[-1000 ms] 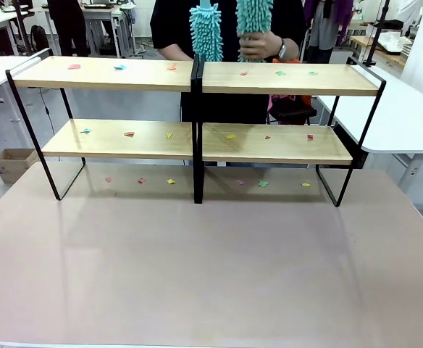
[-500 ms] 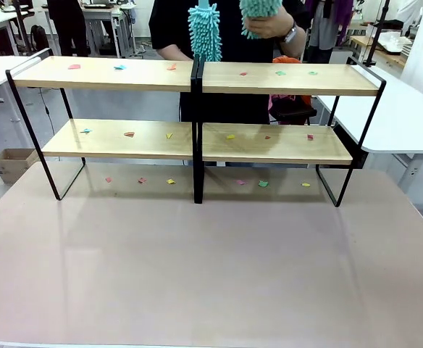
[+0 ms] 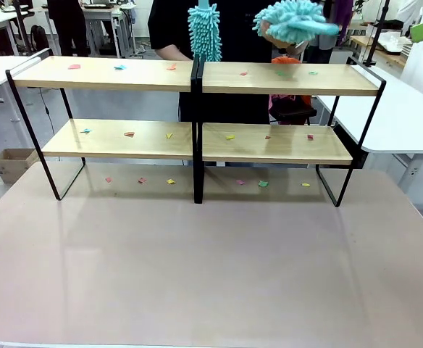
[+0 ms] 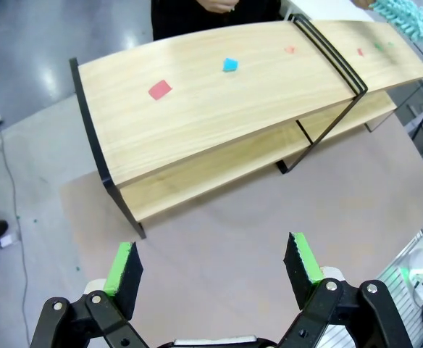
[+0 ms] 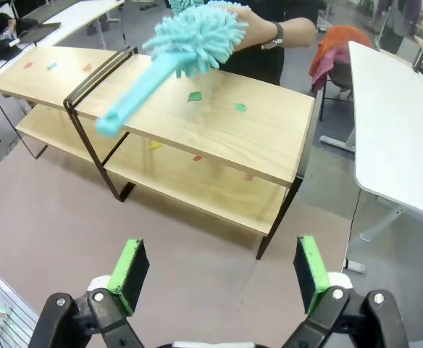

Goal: Clean the shelves.
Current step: Pick up the Duster when the human hands it over.

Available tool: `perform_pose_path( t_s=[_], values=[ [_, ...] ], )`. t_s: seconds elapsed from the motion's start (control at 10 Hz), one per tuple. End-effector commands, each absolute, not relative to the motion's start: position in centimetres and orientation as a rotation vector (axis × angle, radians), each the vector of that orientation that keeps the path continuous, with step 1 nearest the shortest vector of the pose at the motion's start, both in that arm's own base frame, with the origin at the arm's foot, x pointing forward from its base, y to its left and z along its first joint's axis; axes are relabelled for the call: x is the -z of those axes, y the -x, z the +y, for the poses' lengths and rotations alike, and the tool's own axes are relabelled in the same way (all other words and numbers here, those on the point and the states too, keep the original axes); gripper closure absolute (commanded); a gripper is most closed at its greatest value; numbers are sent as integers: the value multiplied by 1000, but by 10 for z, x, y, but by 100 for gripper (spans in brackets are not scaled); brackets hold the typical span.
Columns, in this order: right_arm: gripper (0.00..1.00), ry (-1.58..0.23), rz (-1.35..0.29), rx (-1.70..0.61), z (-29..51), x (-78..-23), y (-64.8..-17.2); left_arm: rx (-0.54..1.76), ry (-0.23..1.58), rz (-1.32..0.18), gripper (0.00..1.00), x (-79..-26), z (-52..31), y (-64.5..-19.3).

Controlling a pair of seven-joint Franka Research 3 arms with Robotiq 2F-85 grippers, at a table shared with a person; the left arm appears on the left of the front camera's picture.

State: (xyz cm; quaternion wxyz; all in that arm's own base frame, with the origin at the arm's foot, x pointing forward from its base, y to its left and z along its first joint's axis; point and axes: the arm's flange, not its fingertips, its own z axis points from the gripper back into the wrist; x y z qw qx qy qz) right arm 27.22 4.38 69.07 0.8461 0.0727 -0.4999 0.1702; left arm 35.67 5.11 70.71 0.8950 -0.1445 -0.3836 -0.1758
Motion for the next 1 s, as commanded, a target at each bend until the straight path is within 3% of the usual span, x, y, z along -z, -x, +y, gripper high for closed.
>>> perform_pose_path(
  t_s=[0.0,0.8,0.9],
  values=[
    [0,-156,-1056,-361,45,-691,-271,360,299,-801,0,-708,53,-357],
    [0,-151,-1056,-362,45,-691,-272,360,299,-801,0,-708,53,-357],
    [0,-190,-880,-394,51,-703,-288,360,299,-801,0,-708,53,-357]
  ],
)
